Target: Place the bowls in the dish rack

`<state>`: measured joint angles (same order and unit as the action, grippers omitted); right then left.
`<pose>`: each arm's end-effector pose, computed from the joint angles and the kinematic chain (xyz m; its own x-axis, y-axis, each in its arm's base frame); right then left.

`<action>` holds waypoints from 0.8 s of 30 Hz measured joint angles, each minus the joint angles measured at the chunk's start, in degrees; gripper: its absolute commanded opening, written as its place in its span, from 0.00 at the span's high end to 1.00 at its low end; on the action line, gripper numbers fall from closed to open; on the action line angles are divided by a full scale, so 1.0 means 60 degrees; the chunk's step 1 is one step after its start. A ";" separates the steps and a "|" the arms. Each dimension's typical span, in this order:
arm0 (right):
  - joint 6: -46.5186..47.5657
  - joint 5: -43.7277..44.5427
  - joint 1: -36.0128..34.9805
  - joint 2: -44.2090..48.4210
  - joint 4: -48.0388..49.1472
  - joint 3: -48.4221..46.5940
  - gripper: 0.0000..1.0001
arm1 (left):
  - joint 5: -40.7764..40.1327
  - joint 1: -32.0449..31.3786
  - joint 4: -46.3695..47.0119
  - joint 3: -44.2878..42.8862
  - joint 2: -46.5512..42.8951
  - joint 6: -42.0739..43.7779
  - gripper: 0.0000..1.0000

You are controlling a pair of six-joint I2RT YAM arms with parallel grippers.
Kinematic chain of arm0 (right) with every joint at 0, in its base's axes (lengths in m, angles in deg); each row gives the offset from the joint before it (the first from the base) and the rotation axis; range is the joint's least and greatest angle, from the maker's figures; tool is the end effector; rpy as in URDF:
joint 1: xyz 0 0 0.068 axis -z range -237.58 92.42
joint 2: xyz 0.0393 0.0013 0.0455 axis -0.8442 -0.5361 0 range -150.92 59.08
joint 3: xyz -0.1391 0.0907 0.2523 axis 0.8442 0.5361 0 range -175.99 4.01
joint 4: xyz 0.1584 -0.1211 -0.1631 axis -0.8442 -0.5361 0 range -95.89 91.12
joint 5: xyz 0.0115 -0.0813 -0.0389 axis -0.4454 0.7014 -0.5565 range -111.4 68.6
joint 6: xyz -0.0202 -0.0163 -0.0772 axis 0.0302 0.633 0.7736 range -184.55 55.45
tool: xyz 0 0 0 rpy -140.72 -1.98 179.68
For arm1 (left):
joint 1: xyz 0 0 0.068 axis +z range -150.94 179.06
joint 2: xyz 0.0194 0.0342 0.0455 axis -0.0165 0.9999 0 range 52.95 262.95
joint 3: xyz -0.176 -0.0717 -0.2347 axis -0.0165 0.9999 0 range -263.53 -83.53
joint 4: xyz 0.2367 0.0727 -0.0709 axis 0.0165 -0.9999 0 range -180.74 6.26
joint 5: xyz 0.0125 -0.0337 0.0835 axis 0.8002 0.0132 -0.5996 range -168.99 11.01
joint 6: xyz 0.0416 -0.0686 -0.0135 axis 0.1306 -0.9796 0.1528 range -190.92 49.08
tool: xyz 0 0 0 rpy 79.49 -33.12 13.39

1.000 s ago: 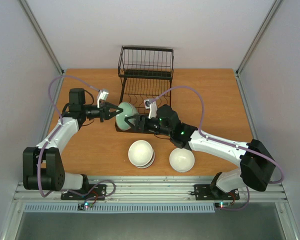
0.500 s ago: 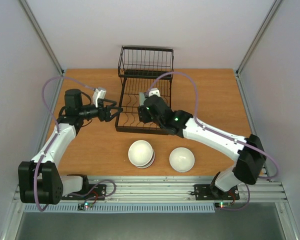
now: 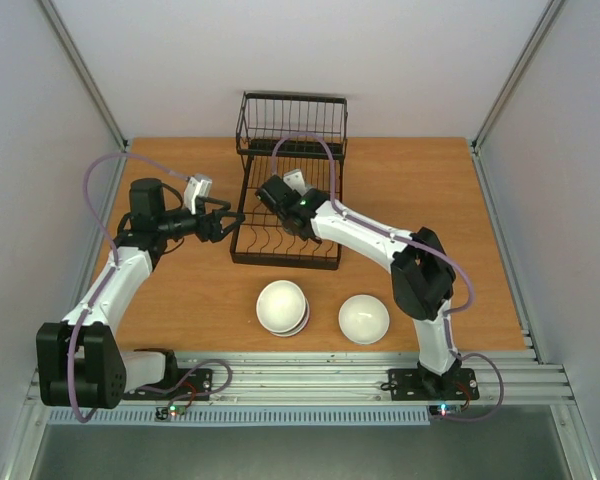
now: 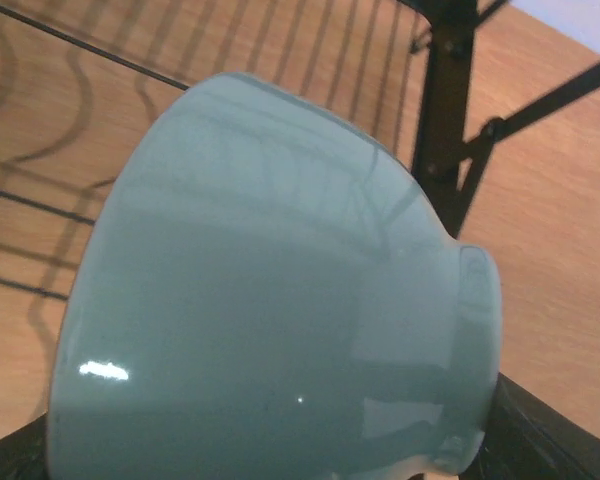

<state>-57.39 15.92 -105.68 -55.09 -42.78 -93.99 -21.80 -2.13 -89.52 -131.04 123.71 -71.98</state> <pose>0.3347 0.3088 0.2596 -0.5258 -0.7342 -0.4296 -0.4590 0.6701 -0.5834 0.2649 -0.0648 0.2967 -0.4989 0.0003 -0.8666 0.7369 0.5265 -0.4240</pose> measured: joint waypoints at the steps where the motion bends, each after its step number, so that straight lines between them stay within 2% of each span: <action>1: -0.0011 0.0018 0.0160 -0.0164 -0.0186 -0.0087 0.99 | 0.0004 0.0000 -0.0004 0.0000 0.0000 0.0000 0.18; 9: -0.0007 -0.0222 0.1315 -0.0670 -0.0401 -0.0215 0.99 | 0.0022 0.0000 -0.0007 0.0000 0.0033 0.0004 0.18; 24: 0.0087 -0.0707 0.1785 -0.1370 0.0550 -0.0510 0.99 | 0.0073 0.0000 -0.0066 0.0000 0.0204 0.0033 0.18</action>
<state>-56.87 11.68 -94.97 -63.31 -39.48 -97.05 -21.37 -2.13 -89.92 -131.04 124.93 -71.78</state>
